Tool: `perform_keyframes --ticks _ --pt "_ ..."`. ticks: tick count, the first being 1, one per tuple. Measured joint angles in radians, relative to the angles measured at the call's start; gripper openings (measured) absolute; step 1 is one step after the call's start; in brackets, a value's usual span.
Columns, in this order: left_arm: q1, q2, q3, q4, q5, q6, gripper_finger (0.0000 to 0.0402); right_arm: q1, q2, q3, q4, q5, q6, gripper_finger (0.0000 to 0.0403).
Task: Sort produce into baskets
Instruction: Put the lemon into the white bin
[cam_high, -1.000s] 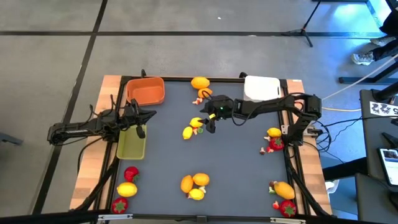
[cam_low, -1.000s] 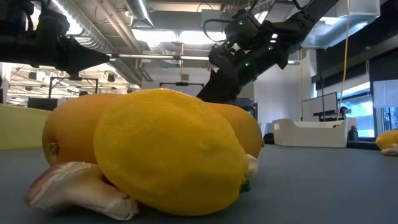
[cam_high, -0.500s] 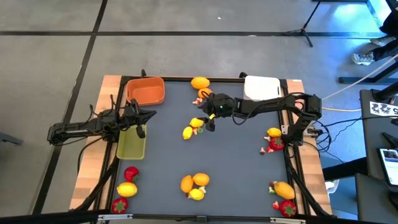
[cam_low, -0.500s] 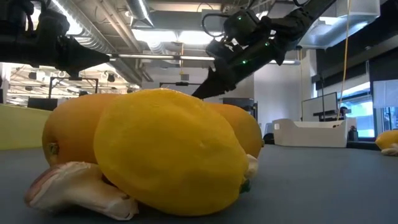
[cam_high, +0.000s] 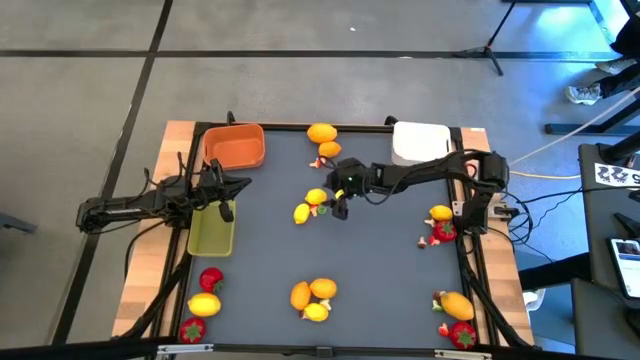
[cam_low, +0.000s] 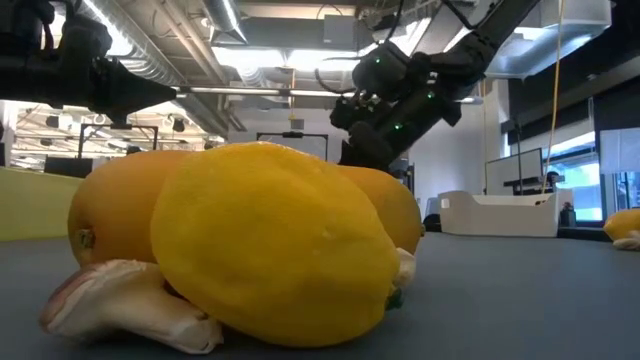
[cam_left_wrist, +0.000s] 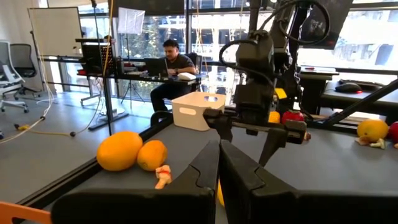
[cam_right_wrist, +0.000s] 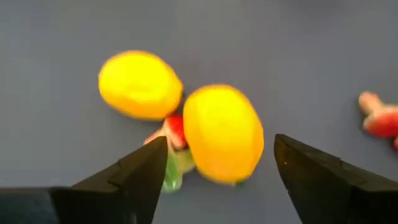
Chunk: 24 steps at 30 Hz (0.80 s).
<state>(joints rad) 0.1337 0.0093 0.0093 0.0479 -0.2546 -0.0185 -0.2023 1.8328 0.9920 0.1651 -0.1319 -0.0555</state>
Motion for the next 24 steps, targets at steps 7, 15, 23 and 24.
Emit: perform_keyframes --ticks 7,15,23,24 --pt "0.0 0.0 0.0 0.0 0.0 0.0 0.0008 -0.001 0.052 0.0 0.08 0.0 -0.002 0.0304" --pt "0.0 0.0 0.0 0.0 0.0 -0.027 0.0008 -0.001 0.084 0.006 0.13 0.003 -0.004 0.0289" --pt "0.0 0.0 0.0 0.0 0.0 -0.084 0.0008 -0.001 0.094 0.006 0.152 0.015 -0.027 0.0271" --pt "0.0 0.0 0.0 0.0 0.0 -0.085 0.0008 -0.001 0.101 0.006 0.153 0.018 -0.027 0.0268"
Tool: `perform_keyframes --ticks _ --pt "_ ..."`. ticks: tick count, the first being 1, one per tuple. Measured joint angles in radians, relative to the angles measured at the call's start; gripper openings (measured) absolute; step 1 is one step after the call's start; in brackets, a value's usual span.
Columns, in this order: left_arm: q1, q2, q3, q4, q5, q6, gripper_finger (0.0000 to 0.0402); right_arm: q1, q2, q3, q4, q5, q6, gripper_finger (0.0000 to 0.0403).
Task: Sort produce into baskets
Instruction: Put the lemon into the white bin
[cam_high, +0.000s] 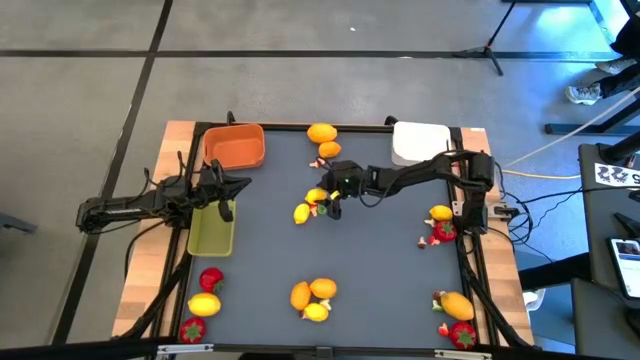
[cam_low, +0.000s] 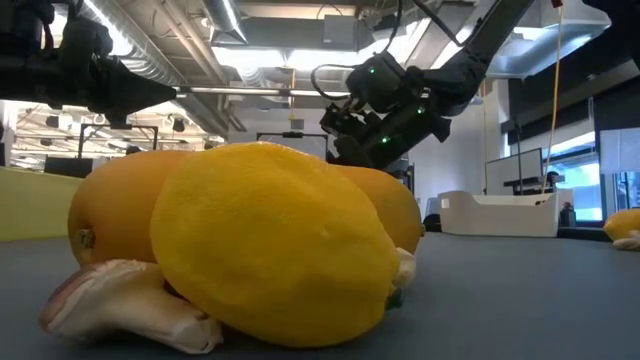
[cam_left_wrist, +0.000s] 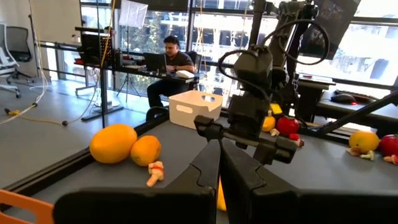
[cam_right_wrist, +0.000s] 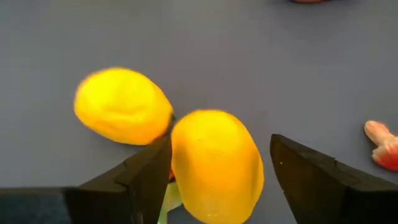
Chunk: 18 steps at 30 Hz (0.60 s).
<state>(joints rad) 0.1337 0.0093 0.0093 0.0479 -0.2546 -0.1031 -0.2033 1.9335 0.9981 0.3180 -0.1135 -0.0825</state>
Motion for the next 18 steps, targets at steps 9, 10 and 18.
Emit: perform_keyframes --ticks 9,10,18 --pt "0.0 0.0 0.0 0.004 0.0 -0.002 0.0008 0.0 0.045 0.002 0.053 0.001 -0.009 0.0254" --pt "0.0 0.0 0.0 0.003 0.0 -0.003 0.0008 0.0 0.045 0.002 0.052 0.011 -0.008 0.0252" --pt "-0.001 0.0 0.0 0.001 0.0 -0.006 0.0008 0.0 0.045 0.004 0.019 0.016 0.002 0.0224"
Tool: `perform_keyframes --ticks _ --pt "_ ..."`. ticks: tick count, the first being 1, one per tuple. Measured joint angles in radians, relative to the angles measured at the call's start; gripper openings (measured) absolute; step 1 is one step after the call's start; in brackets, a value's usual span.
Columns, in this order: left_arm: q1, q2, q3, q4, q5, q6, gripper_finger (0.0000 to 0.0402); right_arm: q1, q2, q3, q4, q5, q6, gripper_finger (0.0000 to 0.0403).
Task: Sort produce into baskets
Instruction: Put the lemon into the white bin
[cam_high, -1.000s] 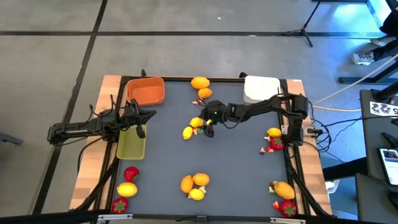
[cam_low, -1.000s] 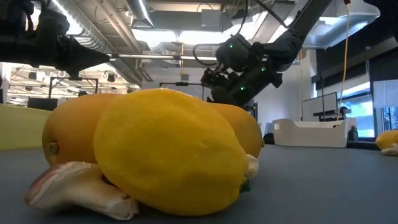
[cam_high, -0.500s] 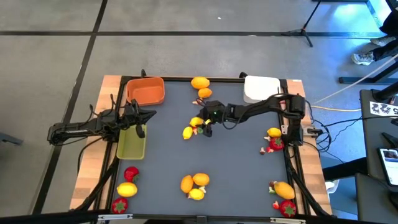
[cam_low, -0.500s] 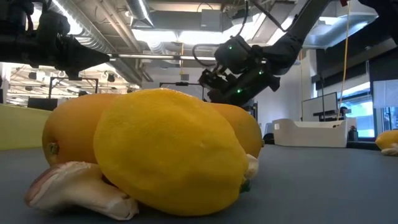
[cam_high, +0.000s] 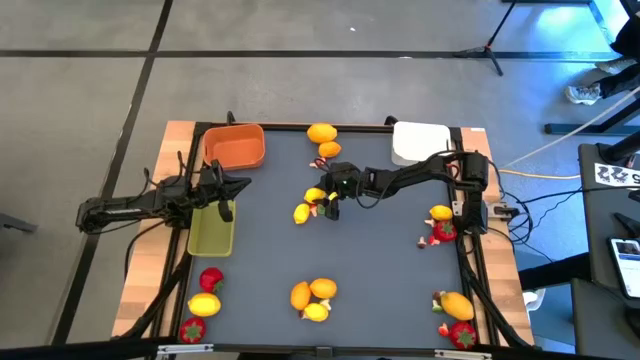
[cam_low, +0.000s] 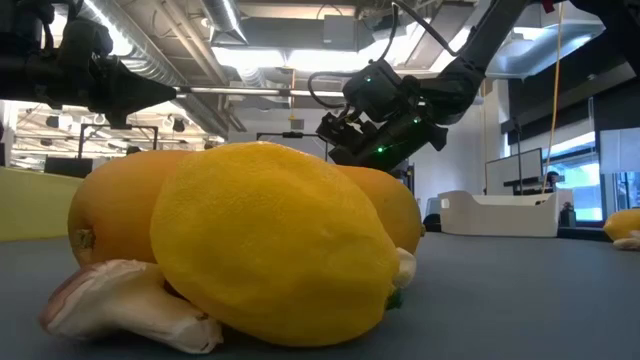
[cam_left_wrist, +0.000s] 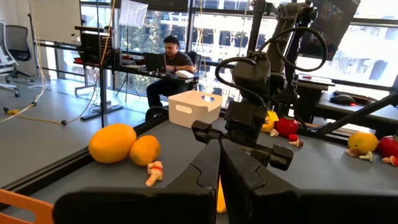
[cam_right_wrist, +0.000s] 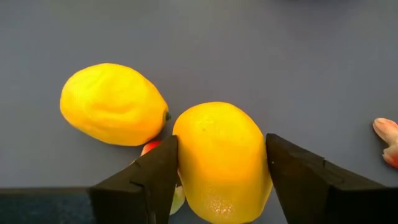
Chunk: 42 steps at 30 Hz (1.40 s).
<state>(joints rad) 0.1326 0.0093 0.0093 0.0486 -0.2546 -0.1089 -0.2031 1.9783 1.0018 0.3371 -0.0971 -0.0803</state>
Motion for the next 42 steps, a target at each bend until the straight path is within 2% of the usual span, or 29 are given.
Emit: perform_keyframes --ticks 4,8,13,17,22,32,36,39,42 --pt "0.0 0.0 0.0 0.0 0.0 0.005 0.0008 0.0 0.0 0.0 -0.014 0.0 0.004 0.0228" --pt "0.0 0.0 0.0 0.0 0.0 0.004 0.0013 0.0 0.001 -0.001 -0.021 0.0 0.0 0.0261" --pt "0.001 0.0 0.0 0.0 -0.005 -0.061 0.0042 -0.001 0.007 -0.007 -0.053 0.026 -0.003 0.03" --pt "0.0 0.0 0.0 0.0 -0.006 -0.092 0.0066 0.0 0.009 -0.007 -0.062 0.064 -0.004 0.0296" --pt "0.0 0.0 0.0 0.0 -0.006 -0.067 0.008 0.0 0.008 -0.007 -0.051 0.089 -0.01 0.0242" --pt "0.0 0.0 0.0 0.0 -0.006 -0.02 0.0073 0.0 0.006 -0.006 -0.052 0.128 -0.03 0.0066" --pt "0.0 0.0 0.0 0.0 -0.006 -0.037 0.0073 0.0 0.005 -0.005 -0.054 0.128 -0.03 0.0014" --pt "0.0 0.0 0.0 0.0 -0.006 -0.039 0.0073 0.0 0.004 -0.005 -0.077 0.12 -0.029 0.0007" --pt "0.0 0.0 0.0 0.0 -0.007 -0.04 0.0073 0.0 -0.027 -0.005 -0.158 0.118 -0.025 0.0039"
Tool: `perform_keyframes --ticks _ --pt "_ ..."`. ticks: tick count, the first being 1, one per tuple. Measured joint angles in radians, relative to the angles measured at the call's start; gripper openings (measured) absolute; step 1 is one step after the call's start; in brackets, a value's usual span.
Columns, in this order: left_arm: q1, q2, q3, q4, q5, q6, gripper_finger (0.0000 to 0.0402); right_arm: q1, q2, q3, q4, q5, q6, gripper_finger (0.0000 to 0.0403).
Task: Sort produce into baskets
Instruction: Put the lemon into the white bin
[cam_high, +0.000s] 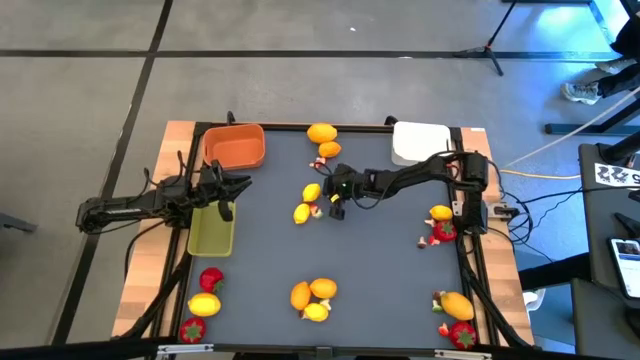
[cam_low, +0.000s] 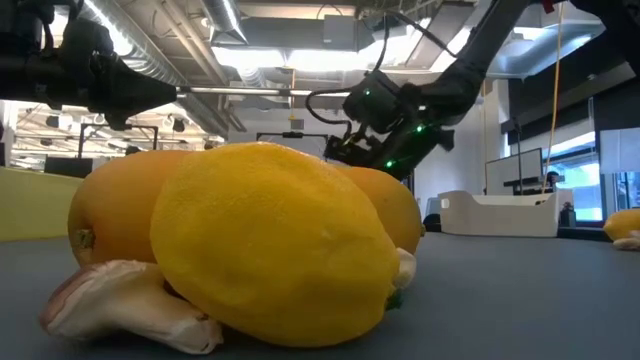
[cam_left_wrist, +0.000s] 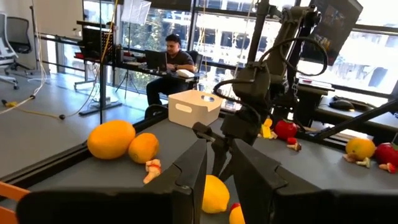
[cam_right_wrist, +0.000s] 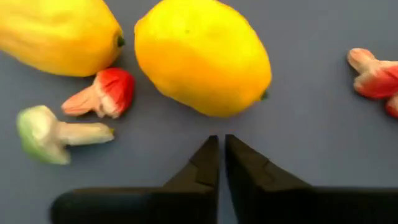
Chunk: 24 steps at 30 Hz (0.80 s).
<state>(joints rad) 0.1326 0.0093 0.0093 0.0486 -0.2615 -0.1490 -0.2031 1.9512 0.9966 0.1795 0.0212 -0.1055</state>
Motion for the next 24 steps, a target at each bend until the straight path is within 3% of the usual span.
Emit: perform_keyframes --ticks 7,14,19,24 --pt "0.0 0.0 0.0 0.0 0.0 -0.001 0.0073 0.001 -0.116 0.0 -0.073 -0.007 -0.033 0.018" --pt "0.0 0.0 0.0 0.0 -0.001 0.005 0.0072 0.001 -0.09 0.002 0.128 -0.04 -0.113 0.0314" --pt "0.0 0.0 0.0 0.0 -0.001 0.002 0.0072 0.0 -0.016 0.051 0.163 -0.076 -0.116 0.0358" --pt "0.0 0.0 0.0 0.0 -0.001 0.001 0.0072 0.0 0.068 0.134 0.104 -0.085 -0.117 0.0356"
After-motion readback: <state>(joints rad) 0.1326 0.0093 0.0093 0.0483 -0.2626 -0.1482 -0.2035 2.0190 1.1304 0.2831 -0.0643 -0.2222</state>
